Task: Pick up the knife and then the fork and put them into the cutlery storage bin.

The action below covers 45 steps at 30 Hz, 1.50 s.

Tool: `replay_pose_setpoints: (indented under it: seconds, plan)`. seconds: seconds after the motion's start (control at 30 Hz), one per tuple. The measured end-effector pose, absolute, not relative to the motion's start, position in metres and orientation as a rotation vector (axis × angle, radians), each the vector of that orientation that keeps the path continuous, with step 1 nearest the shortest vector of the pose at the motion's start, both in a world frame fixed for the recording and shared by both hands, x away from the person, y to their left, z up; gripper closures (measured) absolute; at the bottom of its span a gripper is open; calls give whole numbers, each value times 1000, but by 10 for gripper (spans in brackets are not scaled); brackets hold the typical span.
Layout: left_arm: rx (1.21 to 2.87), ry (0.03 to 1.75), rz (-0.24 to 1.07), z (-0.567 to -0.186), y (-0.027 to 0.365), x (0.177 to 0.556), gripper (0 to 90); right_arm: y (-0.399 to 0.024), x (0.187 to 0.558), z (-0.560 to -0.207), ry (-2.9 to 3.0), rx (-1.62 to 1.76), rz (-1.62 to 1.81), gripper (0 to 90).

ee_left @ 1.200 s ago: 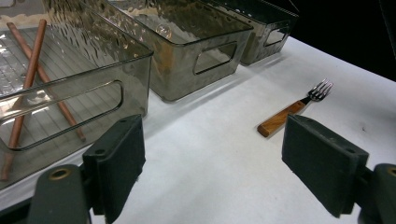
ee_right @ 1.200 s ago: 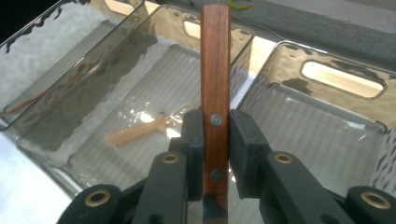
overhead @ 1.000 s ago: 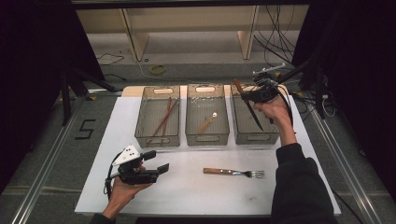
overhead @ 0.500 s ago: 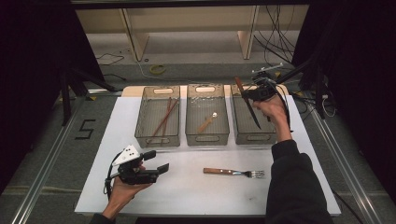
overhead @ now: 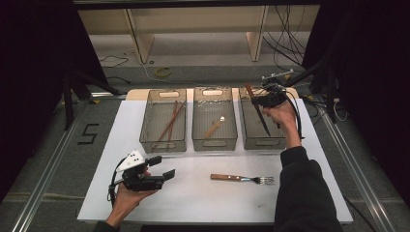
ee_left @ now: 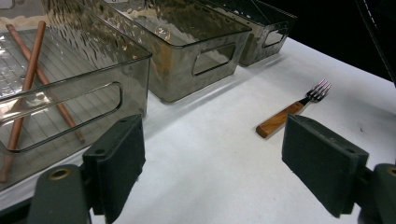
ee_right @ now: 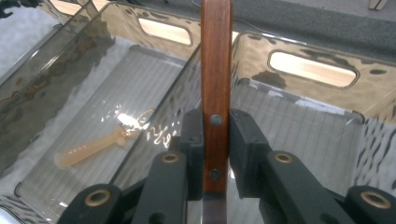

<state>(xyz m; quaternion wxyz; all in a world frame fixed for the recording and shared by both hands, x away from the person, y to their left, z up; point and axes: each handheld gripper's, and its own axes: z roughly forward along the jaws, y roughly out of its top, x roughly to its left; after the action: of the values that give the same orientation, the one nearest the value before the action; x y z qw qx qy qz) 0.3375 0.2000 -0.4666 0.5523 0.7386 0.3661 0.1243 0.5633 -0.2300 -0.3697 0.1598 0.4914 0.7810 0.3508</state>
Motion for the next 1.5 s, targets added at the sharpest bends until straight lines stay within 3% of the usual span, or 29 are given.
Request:
replay_pose_setpoints:
  seconds: [0.7, 0.73, 0.8, 0.9, 1.23, 1.5]
  plan:
    - [1747, 866, 293, -467, 200, 337, 206, -233, 562, -399, 2265, 1505, 971, 763]
    - [1747, 865, 295, -467, 200, 337, 206, -233, 563, -400, 2259, 1514, 955, 745]
    - [1742, 868, 292, -467, 200, 337, 206, -233, 564, -400, 2264, 1539, 944, 622]
    - [1741, 868, 293, -467, 200, 337, 206, -230, 562, -397, 2272, 1511, 911, 560]
    - [1746, 866, 295, -467, 200, 338, 205, -218, 538, -374, 2345, 1310, 999, 429]
    - [1747, 867, 297, -467, 200, 338, 204, -202, 508, -358, 2425, 1131, 1079, 378]
